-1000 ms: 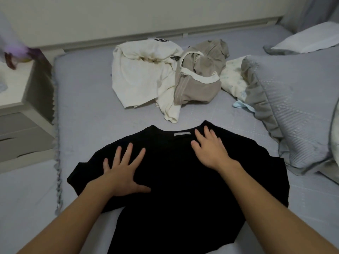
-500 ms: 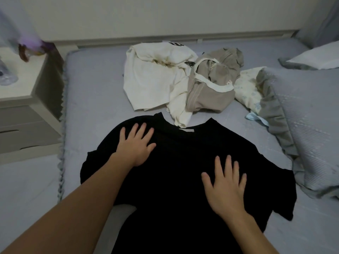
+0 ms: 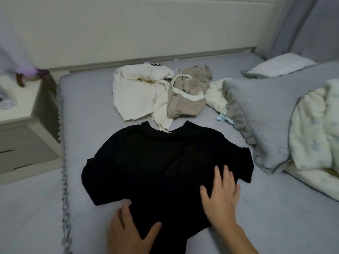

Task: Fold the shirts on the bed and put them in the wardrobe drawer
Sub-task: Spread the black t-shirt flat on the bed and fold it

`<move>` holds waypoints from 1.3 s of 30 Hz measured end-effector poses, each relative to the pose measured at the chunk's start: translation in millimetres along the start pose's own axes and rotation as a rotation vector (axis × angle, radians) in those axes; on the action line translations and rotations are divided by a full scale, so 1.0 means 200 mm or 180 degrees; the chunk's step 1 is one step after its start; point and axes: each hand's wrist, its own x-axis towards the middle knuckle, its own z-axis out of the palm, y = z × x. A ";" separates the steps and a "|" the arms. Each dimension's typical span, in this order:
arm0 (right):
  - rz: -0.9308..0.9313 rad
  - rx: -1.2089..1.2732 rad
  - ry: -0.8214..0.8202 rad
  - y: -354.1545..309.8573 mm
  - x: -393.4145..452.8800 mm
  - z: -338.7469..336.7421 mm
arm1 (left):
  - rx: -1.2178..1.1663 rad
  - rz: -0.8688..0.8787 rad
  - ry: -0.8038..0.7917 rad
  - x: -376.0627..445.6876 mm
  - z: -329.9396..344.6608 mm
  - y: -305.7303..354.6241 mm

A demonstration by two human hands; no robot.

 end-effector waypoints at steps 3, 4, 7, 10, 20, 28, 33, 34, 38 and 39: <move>0.0956 0.0495 -0.0231 0.16 -0.28 -0.04 | -0.0014 -0.0088 0.0160 -0.22 0.02 0.03; 0.1072 0.0637 -0.0308 0.18 -0.35 -0.03 | -0.0073 0.0173 0.0488 -0.30 0.09 0.03; 0.0818 0.1337 -0.0294 0.15 -0.47 0.01 | -0.0351 0.0420 0.0302 -0.53 0.19 0.05; 0.0542 0.2038 -0.0588 0.13 -0.58 0.04 | 0.0212 0.0526 -0.0317 -0.48 0.19 0.06; 0.1813 0.4447 -0.2772 0.24 -0.69 -0.22 | -0.3313 -0.0496 -0.1978 -0.96 0.13 0.15; 0.1939 0.4470 -0.1764 0.49 -0.75 -0.27 | -0.5368 -0.1059 -0.1093 -0.91 0.19 -0.20; 0.2055 0.4114 -0.1539 0.47 -0.73 -0.22 | -0.3518 -0.1065 -0.0660 -0.85 0.22 -0.26; 0.2066 0.4174 -0.1707 0.44 -0.72 -0.22 | -0.3271 -0.1083 -0.0648 -0.83 0.23 -0.27; 0.2001 0.4079 -0.2142 0.44 -0.69 -0.27 | -0.3529 -0.1334 -0.0920 -0.85 0.24 -0.27; 0.2022 0.4016 -0.2198 0.48 -0.68 -0.30 | -0.3667 -0.1258 -0.1052 -0.86 0.25 -0.27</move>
